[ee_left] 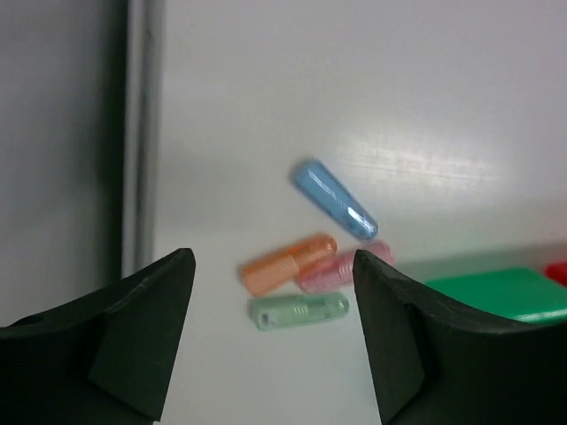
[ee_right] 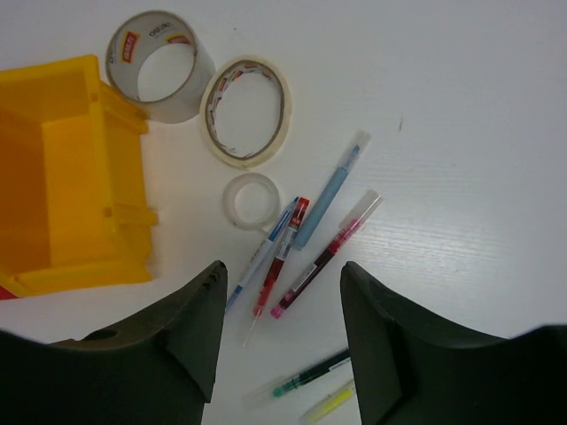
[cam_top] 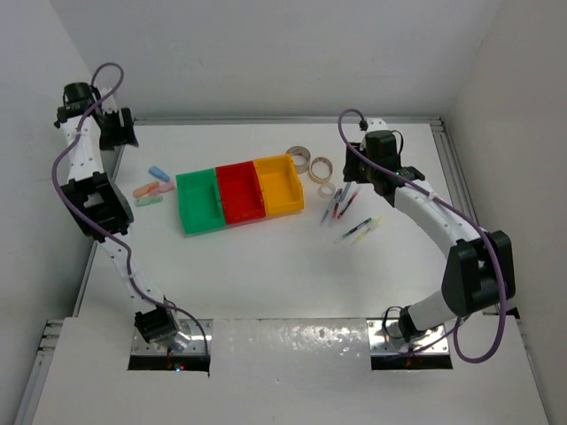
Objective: Sort the stationery into containers
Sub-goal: Pick up the stationery from the center of the board, then place the stationery in the storage box, then pick up the stationery from the center of the board, then place the stationery in the storage box.
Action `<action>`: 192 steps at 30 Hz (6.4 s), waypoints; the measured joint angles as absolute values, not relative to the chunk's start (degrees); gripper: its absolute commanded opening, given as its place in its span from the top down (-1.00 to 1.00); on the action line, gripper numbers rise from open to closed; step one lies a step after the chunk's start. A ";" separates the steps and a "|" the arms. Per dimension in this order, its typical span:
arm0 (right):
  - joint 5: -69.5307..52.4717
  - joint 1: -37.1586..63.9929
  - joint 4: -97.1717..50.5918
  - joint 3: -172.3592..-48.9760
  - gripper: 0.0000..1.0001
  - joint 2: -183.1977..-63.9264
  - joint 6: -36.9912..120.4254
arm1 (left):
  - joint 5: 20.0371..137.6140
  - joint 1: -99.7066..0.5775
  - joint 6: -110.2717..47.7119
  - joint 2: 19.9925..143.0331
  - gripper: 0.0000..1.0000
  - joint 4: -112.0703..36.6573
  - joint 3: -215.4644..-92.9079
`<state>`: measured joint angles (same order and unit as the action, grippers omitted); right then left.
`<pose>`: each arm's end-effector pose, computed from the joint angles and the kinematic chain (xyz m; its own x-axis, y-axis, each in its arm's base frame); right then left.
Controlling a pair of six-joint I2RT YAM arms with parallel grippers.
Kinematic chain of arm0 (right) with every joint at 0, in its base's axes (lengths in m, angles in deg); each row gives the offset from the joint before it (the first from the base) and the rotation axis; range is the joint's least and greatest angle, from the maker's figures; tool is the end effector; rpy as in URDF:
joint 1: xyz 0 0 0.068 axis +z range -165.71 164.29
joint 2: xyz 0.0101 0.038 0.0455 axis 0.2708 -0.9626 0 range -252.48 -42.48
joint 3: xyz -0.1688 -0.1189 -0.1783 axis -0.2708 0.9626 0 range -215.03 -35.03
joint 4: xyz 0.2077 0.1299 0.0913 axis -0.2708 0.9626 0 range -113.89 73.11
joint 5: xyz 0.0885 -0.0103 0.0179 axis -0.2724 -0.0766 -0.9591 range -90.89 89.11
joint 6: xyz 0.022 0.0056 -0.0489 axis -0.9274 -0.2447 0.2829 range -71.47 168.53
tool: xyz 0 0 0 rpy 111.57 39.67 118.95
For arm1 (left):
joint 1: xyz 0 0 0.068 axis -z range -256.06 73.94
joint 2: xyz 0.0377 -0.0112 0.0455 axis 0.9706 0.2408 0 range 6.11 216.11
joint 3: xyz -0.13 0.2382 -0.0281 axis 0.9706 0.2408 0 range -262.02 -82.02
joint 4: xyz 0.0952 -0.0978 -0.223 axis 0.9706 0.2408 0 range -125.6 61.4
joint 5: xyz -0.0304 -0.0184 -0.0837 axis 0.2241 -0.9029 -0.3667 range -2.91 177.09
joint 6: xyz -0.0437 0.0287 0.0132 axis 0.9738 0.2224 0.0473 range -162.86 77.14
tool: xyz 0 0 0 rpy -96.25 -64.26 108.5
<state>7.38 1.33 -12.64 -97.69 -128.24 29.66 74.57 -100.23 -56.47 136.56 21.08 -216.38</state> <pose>0.3261 0.0946 0.2743 -0.5676 0.1609 -0.8074 0.0076 0.9817 0.1903 0.4569 0.1965 0.3044 -0.7720 -0.0946 -0.6285 -0.1012 0.9945 -0.0254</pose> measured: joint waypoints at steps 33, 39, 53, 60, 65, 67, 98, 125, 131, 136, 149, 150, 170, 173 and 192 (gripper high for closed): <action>10.55 6.20 -9.86 -97.69 -0.07 -133.00 22.14 | 89.92 -92.27 -34.72 140.95 0.57 -0.86 -191.75; 12.11 6.20 -10.02 -97.69 -0.06 -132.24 22.27 | 89.55 -92.21 -33.73 140.95 1.00 -1.15 -191.92; 12.94 6.20 -13.60 -91.92 -0.02 -127.60 22.29 | 81.26 -89.21 -40.31 121.87 1.00 1.52 -190.29; 11.49 6.33 -14.30 -89.56 -0.02 -127.17 21.86 | 76.43 -79.42 -42.32 98.51 1.00 0.58 -169.08; 10.84 6.92 -14.50 -87.89 -0.02 -124.59 21.88 | 76.96 -74.89 -40.38 100.58 1.00 0.14 -156.73; 10.84 6.94 -14.72 -86.65 -0.02 -122.93 21.81 | 78.64 -73.76 -39.35 102.05 1.00 0.12 -153.39; 11.73 7.97 -14.76 -84.44 -0.12 -120.19 24.33 | 87.64 -99.94 -38.13 108.36 -0.15 -4.12 -170.77; 2.90 19.82 -5.80 -95.81 -0.14 -130.75 38.31 | 78.84 -98.57 -95.09 124.36 0.07 11.51 -170.42; 4.76 20.10 -4.77 -95.81 -0.14 -130.71 39.54 | 78.46 -97.78 -95.11 124.36 0.03 9.41 -170.42; 5.85 20.06 -4.25 -95.70 -0.14 -130.34 39.84 | 78.53 -96.25 -95.09 126.13 0.06 8.71 -171.66; 9.68 20.06 -4.90 -94.50 -0.14 -127.93 42.34 | 78.66 -95.57 -95.00 122.96 0.64 7.01 -164.25; 9.88 20.06 -5.08 -94.39 -0.15 -127.87 42.58 | 79.03 -95.48 -94.82 122.22 0.71 6.79 -163.07; 17.15 20.06 -13.34 -88.42 -0.11 -121.66 39.73 | 65.52 -97.47 -56.49 102.27 1.00 2.18 -163.45; 19.03 20.06 -14.41 -87.87 -0.11 -121.59 38.31 | 63.71 -92.18 -47.79 94.86 1.00 -2.02 -160.69; 23.78 20.04 -15.96 -80.57 -0.19 -114.66 35.45 | 73.02 -78.96 -34.63 100.61 -0.13 -7.09 -148.41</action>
<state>23.78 20.04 -15.96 -80.57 -114.66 35.45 73.02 -78.96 -34.63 100.61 -7.09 -148.41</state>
